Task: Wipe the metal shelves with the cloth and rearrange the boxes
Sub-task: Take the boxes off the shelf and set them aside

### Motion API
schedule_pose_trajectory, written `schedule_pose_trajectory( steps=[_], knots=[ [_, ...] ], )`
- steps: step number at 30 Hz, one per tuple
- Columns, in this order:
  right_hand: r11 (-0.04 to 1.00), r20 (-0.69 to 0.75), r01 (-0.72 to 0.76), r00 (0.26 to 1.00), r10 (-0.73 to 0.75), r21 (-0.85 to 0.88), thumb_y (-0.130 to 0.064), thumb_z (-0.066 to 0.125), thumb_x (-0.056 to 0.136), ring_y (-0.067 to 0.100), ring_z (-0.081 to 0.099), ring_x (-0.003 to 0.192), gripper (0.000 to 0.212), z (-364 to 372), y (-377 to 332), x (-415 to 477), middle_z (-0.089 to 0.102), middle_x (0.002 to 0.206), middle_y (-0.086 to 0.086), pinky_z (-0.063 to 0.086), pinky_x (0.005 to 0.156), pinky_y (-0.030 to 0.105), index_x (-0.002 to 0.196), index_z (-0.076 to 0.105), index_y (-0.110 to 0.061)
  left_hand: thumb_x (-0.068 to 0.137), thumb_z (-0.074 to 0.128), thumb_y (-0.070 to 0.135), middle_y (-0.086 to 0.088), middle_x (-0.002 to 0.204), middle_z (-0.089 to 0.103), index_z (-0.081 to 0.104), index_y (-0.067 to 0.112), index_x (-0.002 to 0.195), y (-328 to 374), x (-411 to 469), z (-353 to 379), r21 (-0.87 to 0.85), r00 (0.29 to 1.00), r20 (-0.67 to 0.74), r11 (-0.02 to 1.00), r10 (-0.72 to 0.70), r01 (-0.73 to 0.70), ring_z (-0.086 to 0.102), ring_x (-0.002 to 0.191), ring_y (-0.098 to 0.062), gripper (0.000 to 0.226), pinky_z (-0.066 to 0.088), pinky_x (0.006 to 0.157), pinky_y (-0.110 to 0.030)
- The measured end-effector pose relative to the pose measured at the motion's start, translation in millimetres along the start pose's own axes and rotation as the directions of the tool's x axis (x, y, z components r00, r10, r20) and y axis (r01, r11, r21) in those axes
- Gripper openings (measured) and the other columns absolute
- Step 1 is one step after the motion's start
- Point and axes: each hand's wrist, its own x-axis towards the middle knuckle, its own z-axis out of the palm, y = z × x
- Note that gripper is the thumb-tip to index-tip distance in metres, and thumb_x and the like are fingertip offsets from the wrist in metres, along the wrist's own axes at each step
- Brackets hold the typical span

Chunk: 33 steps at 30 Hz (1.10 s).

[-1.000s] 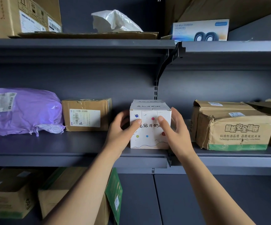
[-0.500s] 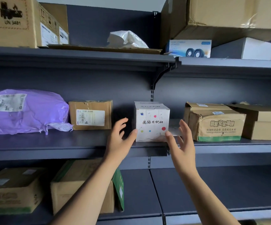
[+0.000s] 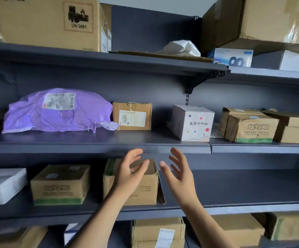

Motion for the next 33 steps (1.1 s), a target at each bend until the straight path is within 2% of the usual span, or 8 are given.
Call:
schedule_pose_trajectory(
  steps=[6, 11, 15, 20, 25, 28, 30, 33],
  knots=[
    [0.993, 0.079, -0.114, 0.99, 0.114, -0.003, -0.053, 0.069, 0.085, -0.002, 0.048, 0.134, 0.065, 38, 2, -35, 0.048, 0.143, -0.027, 0.041, 0.11, 0.026, 0.143, 0.046, -0.035, 0.091, 0.073, 0.013, 0.008, 0.124, 0.065, 0.061, 0.031, 0.111, -20, -27, -52, 0.044, 0.995, -0.03, 0.995, -0.09, 0.092, 0.059, 0.121, -0.011, 0.03, 0.044, 0.088, -0.007],
    [0.978, 0.086, -0.2, 0.975, 0.205, -0.056, -0.052, 0.068, 0.083, 0.0, 0.048, 0.132, 0.07, 45, 21, -33, 0.048, 0.139, -0.026, 0.041, 0.096, 0.006, 0.145, 0.041, -0.033, 0.083, 0.075, 0.041, 0.024, 0.124, 0.058, 0.058, 0.047, 0.112, -56, -25, -77, 0.131, 0.969, -0.147, 0.968, -0.197, 0.216, 0.051, 0.121, 0.0, 0.034, 0.044, 0.105, -0.031],
    [0.958, 0.058, -0.241, 0.966, 0.253, -0.158, -0.055, 0.069, 0.082, 0.011, 0.042, 0.141, 0.085, 43, 50, -20, 0.043, 0.153, -0.01, 0.036, 0.108, 0.024, 0.154, 0.036, -0.024, 0.086, 0.077, 0.039, 0.016, 0.136, 0.051, 0.052, 0.035, 0.135, -77, -18, -78, 0.195, 0.944, -0.189, 0.932, -0.271, 0.306, 0.045, 0.129, -0.009, 0.056, 0.035, 0.104, -0.027],
    [0.924, 0.046, -0.269, 0.955, 0.292, -0.27, -0.067, 0.068, 0.073, 0.017, 0.037, 0.146, 0.103, 47, 92, 3, 0.038, 0.16, -0.003, 0.037, 0.116, 0.036, 0.157, 0.031, -0.02, 0.061, 0.074, 0.067, 0.008, 0.142, 0.05, 0.041, 0.043, 0.14, -110, 4, -80, 0.235, 0.914, -0.233, 0.892, -0.333, 0.385, 0.05, 0.129, -0.015, 0.089, 0.041, 0.113, -0.04],
    [0.915, 0.086, -0.325, 0.931, 0.354, -0.239, -0.064, 0.073, 0.069, 0.013, 0.039, 0.144, 0.105, 54, 134, 26, 0.04, 0.157, -0.008, 0.038, 0.11, 0.028, 0.157, 0.031, -0.022, 0.075, 0.087, 0.035, 0.004, 0.148, 0.046, 0.033, 0.03, 0.152, -136, 25, -80, 0.235, 0.897, -0.189, 0.869, -0.399, 0.436, 0.046, 0.133, -0.015, 0.094, 0.035, 0.109, -0.028],
    [0.919, 0.092, -0.351, 0.924, 0.371, -0.181, -0.054, 0.08, 0.074, -0.007, 0.054, 0.123, 0.072, 61, 152, 35, 0.051, 0.133, -0.032, 0.042, 0.094, 0.011, 0.134, 0.041, -0.049, 0.076, 0.088, 0.029, 0.004, 0.138, 0.056, 0.029, 0.032, 0.154, -148, 31, -82, 0.21, 0.878, -0.198, 0.856, -0.435, 0.472, 0.054, 0.12, -0.013, 0.098, 0.039, 0.102, -0.027],
    [0.923, 0.097, -0.356, 0.924, 0.371, -0.147, -0.05, 0.083, 0.079, -0.018, 0.054, 0.113, 0.06, 66, 159, 37, 0.055, 0.123, -0.039, 0.043, 0.084, 0.005, 0.122, 0.042, -0.059, 0.079, 0.086, 0.021, 0.006, 0.134, 0.057, 0.031, 0.03, 0.154, -148, 32, -80, 0.198, 0.869, -0.211, 0.851, -0.448, 0.487, 0.057, 0.109, -0.004, 0.093, 0.038, 0.096, -0.017],
    [0.926, 0.085, -0.367, 0.924, 0.373, -0.083, -0.058, 0.076, 0.074, -0.02, 0.052, 0.116, 0.07, 71, 166, 36, 0.057, 0.123, -0.043, 0.042, 0.087, 0.008, 0.134, 0.04, -0.057, 0.085, 0.077, 0.003, 0.004, 0.137, 0.051, 0.031, 0.018, 0.154, -147, 29, -73, 0.194, 0.882, -0.193, 0.864, -0.43, 0.464, 0.057, 0.09, 0.022, 0.084, 0.034, 0.075, 0.006]
  ],
)
